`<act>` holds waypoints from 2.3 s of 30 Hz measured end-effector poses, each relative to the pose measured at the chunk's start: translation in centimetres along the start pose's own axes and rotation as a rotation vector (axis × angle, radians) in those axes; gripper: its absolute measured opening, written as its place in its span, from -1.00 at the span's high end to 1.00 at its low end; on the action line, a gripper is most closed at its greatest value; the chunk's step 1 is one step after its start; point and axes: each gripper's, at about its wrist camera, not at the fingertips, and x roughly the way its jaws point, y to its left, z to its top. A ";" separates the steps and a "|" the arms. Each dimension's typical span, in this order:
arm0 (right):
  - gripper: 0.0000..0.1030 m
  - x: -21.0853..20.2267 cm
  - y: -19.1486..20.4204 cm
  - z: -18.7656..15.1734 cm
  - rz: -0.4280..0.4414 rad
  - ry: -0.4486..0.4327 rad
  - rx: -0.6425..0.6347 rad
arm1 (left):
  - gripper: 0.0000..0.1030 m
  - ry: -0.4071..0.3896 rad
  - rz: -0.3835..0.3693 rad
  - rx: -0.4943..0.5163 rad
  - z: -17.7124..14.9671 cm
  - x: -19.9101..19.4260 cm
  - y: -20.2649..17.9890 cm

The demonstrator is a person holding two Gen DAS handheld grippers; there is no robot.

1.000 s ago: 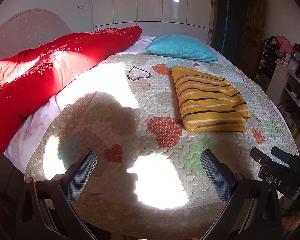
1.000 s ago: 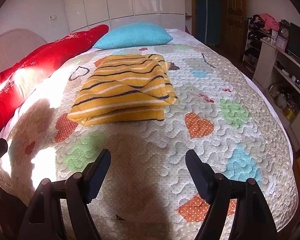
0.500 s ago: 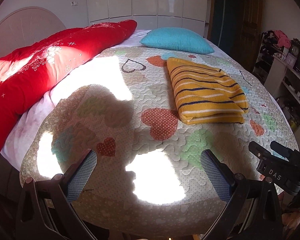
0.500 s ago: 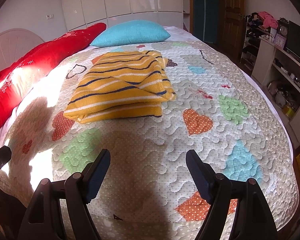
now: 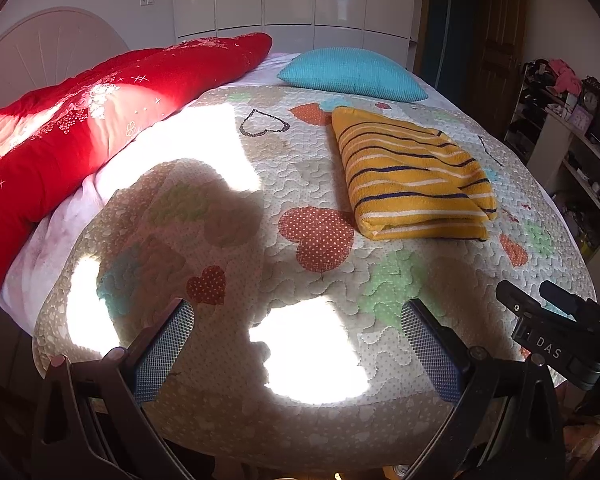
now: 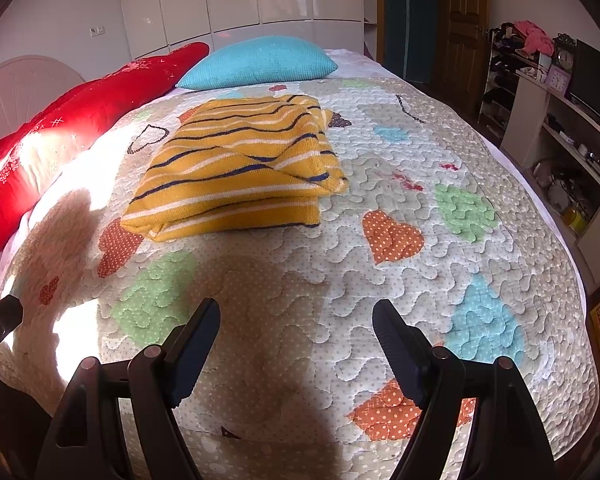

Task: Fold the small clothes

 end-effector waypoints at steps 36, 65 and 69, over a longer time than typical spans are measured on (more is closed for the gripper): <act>-0.65 0.7 0.0 -0.7 -0.027 0.013 -0.019 | -1.00 0.051 -0.034 -0.029 -0.7 1.4 0.4; -0.69 -0.1 3.2 -1.1 -0.183 -0.063 -0.194 | -1.00 0.066 -0.042 -0.029 -1.3 2.6 0.6; -0.69 -0.2 4.1 -1.3 -0.224 -0.076 -0.248 | -1.00 0.053 -0.043 -0.036 -1.3 2.6 0.9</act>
